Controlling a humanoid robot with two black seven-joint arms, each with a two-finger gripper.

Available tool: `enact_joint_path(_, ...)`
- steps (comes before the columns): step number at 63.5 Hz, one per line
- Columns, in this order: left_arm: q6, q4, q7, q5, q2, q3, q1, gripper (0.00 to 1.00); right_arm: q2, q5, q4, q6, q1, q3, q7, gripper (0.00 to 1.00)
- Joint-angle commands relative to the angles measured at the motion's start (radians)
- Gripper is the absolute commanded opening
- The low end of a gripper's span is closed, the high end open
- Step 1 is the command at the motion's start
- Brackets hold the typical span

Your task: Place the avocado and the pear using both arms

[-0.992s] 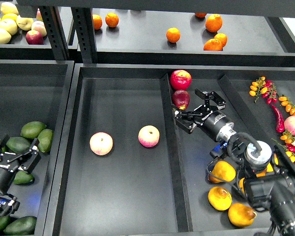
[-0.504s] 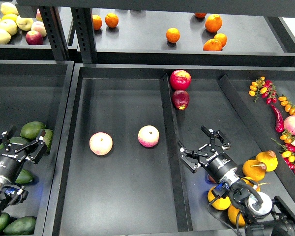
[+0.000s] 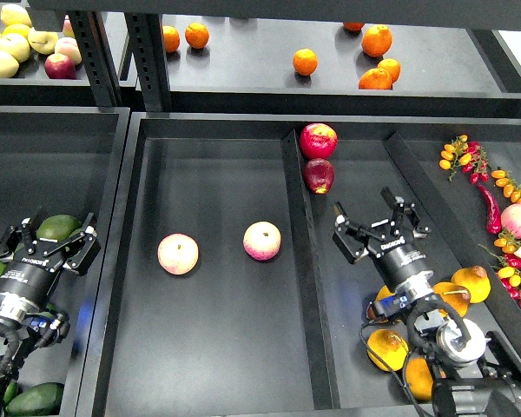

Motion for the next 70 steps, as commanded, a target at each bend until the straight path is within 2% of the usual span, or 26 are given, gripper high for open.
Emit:
enact_joint_path(1, 0.000, -0.106, 0.000, 0.009, -0.009, -0.015, -0.003, 0.99, 0.000, -0.040, 0.077, -0.017, 0.007, 0.023, 0.002, 0.99)
enact_joint_path(7, 0.000, -0.192, 0.000, 0.013, -0.009, -0.021, 0.023, 0.99, 0.000, -0.089, 0.117, -0.010, -0.029, 0.026, 0.002, 0.99)
enact_joint_path(17, 0.000, -0.267, 0.000, 0.078, -0.009, -0.013, 0.107, 0.99, 0.000, -0.100, 0.149, 0.009, -0.135, 0.024, 0.004, 0.99)
enact_joint_path(30, 0.000, -0.286, 0.000, 0.096, -0.009, 0.007, 0.212, 0.99, 0.000, -0.099, 0.160, 0.088, -0.298, 0.006, 0.002, 0.99)
enact_joint_path(38, 0.000, -0.289, 0.000, 0.095, -0.009, 0.027, 0.244, 0.99, 0.000, -0.094, 0.160, 0.101, -0.323, 0.003, 0.002, 0.99)
enact_joint_path(49, 0.000, -0.291, 0.000, 0.095, -0.009, 0.065, 0.253, 0.99, 0.000, -0.007, 0.152, 0.050, -0.329, 0.000, 0.002, 0.99)
enact_joint_path(61, 0.000, -0.280, 0.000, 0.098, -0.009, 0.119, 0.250, 0.99, 0.000, 0.098, 0.149, -0.007, -0.326, -0.015, 0.056, 0.99)
enact_joint_path(70, 0.000, -0.271, 0.000, 0.104, -0.009, 0.137, 0.247, 0.99, 0.000, 0.098, 0.120, -0.074, -0.318, -0.031, 0.062, 0.99)
